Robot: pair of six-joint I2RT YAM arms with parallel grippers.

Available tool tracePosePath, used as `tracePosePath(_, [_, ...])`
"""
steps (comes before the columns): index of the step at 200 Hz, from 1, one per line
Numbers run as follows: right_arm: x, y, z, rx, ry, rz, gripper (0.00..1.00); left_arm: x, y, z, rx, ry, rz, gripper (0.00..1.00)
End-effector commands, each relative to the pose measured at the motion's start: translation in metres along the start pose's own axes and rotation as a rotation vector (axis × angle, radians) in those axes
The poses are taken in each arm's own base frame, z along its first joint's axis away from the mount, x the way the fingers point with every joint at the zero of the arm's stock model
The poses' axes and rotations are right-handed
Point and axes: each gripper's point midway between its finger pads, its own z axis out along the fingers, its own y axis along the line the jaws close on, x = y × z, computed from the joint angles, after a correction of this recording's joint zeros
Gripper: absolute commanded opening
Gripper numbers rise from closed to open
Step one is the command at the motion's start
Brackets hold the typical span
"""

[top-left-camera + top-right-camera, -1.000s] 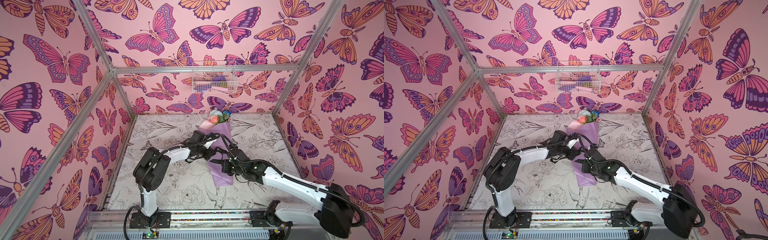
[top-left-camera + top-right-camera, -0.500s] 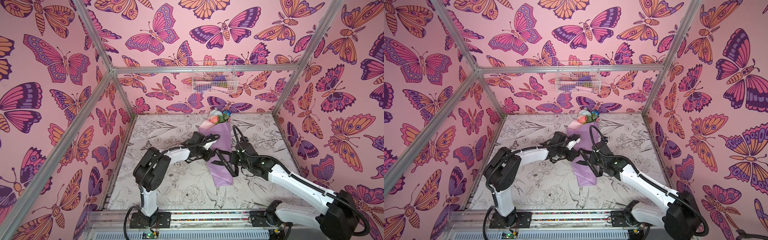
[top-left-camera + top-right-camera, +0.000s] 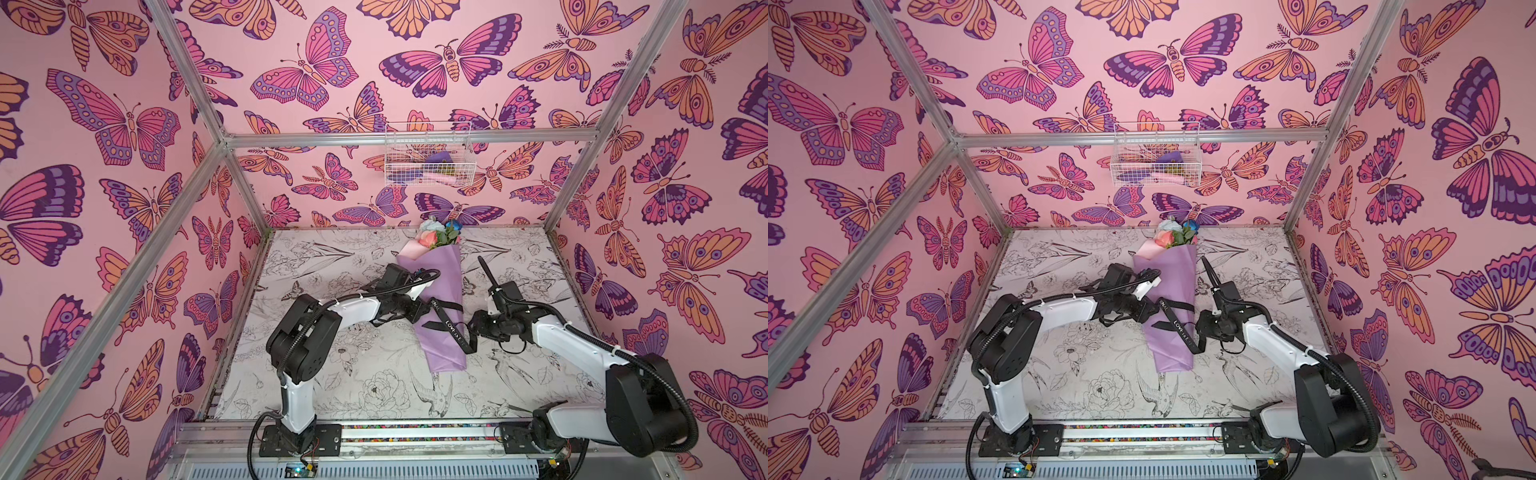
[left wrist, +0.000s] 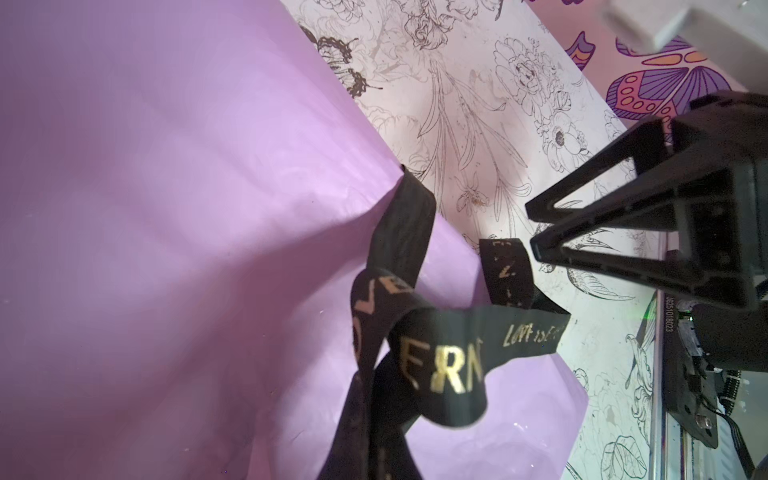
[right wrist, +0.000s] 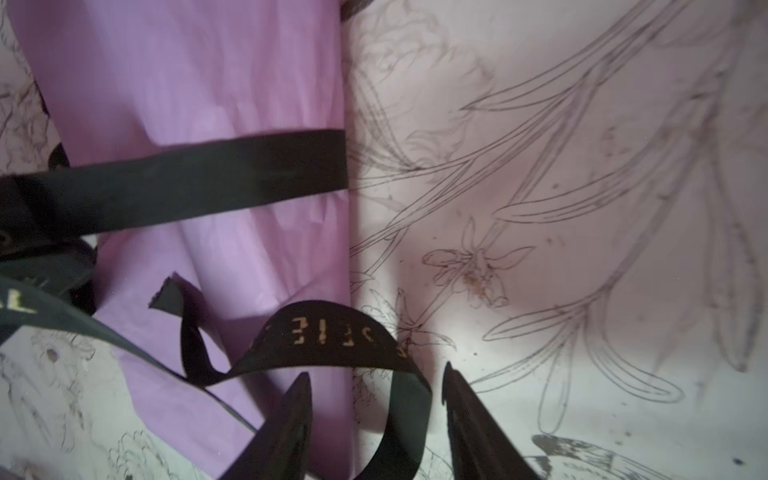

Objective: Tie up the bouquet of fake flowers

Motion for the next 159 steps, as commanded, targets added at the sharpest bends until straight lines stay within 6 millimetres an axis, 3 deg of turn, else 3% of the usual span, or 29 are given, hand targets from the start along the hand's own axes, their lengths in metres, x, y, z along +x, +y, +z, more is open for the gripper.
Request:
tracePosePath(1, [-0.008,0.018,0.004,-0.091,-0.018,-0.090,0.55,-0.002,-0.005,-0.006,0.011,-0.012,0.016,0.00])
tracePosePath(77, [-0.018,0.029,0.025,-0.132,0.010,-0.179,0.55,-0.001,-0.005,-0.002,0.025,-0.005,0.009,0.00])
tracePosePath(117, [-0.015,0.035,0.024,-0.131,0.021,-0.196,0.10,-0.001,-0.005,-0.001,0.031,-0.004,0.006,0.00])
tracePosePath(142, [-0.017,0.042,0.016,-0.141,0.008,-0.204,0.01,-0.001,-0.005,-0.001,0.030,-0.004,0.003,0.00])
tracePosePath(159, [-0.018,0.048,0.009,-0.159,-0.003,-0.201,0.00,-0.002,-0.006,-0.002,0.036,-0.006,0.003,0.00])
